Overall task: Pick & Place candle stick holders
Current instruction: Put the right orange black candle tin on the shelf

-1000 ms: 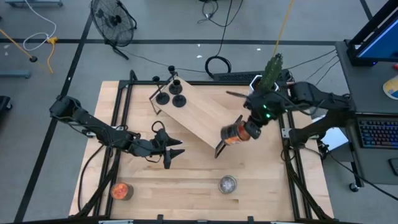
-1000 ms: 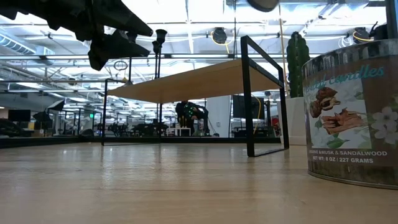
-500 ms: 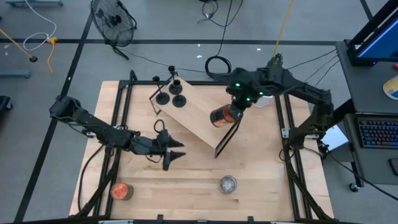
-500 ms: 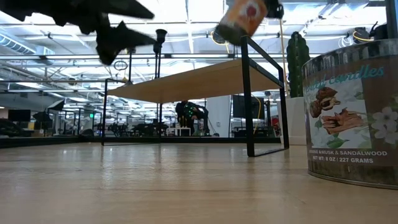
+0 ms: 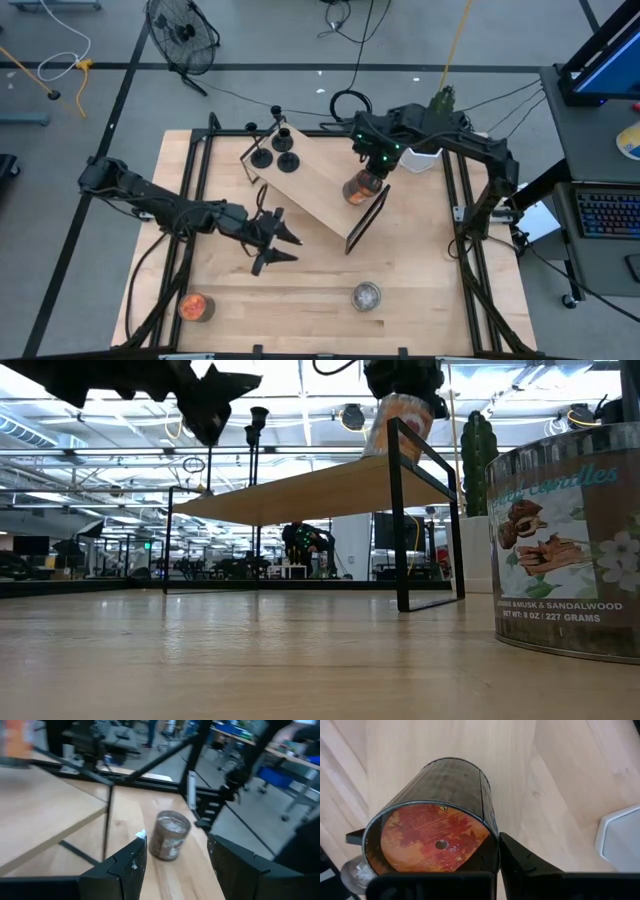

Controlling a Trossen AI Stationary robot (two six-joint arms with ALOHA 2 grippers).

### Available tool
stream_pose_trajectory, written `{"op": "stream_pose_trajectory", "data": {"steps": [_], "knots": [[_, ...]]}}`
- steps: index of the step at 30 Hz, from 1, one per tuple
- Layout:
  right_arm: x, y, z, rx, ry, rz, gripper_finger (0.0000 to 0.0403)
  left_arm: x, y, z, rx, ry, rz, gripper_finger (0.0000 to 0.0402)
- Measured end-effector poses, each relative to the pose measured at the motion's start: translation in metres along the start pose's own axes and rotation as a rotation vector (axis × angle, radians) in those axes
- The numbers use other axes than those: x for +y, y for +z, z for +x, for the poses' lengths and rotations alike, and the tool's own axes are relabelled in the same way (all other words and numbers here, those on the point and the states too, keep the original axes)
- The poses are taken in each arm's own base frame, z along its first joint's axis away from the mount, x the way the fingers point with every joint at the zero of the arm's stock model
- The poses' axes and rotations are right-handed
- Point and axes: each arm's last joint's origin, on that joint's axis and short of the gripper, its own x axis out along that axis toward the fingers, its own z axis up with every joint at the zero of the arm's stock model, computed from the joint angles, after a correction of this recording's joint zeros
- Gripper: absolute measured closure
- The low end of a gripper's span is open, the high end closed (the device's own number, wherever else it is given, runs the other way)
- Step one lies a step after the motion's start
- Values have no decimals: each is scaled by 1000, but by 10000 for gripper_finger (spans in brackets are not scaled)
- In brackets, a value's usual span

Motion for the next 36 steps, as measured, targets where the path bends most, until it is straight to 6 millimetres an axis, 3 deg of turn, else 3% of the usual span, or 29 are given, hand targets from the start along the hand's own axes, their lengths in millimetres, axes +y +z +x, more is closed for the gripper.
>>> {"op": "stream_pose_trajectory", "data": {"steps": [11,23,36], "knots": [[-4,1,0,-9,-45,3,403,0,6,-16,6,-44,86,188],[-4,5,9,28,-63,-13,403,5,-31,-52,-244,-124,28,188],[-4,5,9,27,-59,-32,395,6,-33,-52,-231,-119,9,188]]}}
